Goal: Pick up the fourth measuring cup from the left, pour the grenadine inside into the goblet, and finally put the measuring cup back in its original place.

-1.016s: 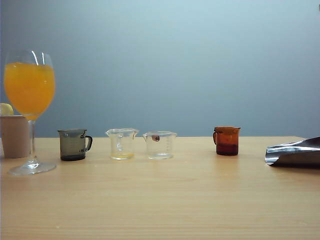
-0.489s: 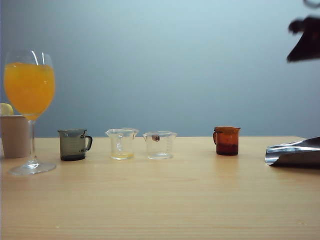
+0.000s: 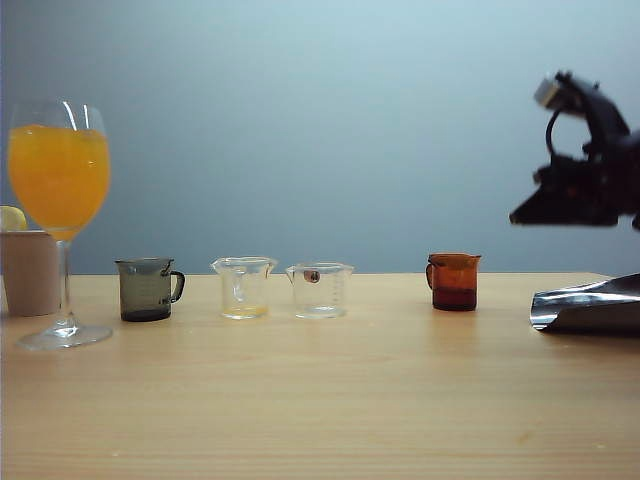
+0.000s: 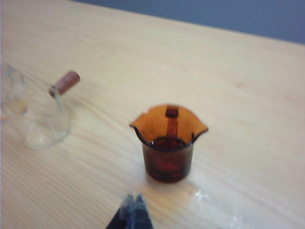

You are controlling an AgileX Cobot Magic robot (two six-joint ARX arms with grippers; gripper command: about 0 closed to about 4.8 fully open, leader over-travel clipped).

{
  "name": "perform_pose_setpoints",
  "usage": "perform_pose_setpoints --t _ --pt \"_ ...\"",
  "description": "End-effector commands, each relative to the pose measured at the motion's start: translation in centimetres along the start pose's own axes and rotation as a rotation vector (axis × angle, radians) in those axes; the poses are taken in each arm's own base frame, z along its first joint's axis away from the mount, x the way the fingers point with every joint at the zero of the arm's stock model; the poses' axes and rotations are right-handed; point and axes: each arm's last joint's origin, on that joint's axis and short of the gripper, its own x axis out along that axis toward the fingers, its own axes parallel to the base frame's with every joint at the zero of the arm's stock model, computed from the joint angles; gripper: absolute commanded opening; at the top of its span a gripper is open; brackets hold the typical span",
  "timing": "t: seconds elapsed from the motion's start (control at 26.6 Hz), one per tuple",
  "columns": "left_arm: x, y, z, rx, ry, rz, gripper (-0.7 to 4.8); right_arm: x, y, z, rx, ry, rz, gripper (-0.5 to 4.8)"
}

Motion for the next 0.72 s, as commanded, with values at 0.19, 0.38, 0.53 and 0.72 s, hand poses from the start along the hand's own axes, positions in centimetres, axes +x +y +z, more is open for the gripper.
perform_pose_setpoints --t 0.19,0.38,0.53,0.72 --pt "-0.1 0.0 0.6 0.011 -0.059 -0.002 -0.05 1.9 -1.0 -0.4 0.000 -0.001 0.005 3.66" --pt "-0.2 0.0 0.7 0.014 -0.070 -0.003 -0.05 3.8 -2.2 0.2 -0.006 0.001 0.007 4.25" --pt "-0.1 0.0 0.7 0.014 -0.070 -0.003 -0.05 6.3 -3.5 0.4 0.013 0.026 0.047 4.79" --pt "-0.1 0.0 0.7 0.013 -0.070 -0.003 -0.05 7.4 -4.1 0.2 0.020 0.035 0.056 4.79"
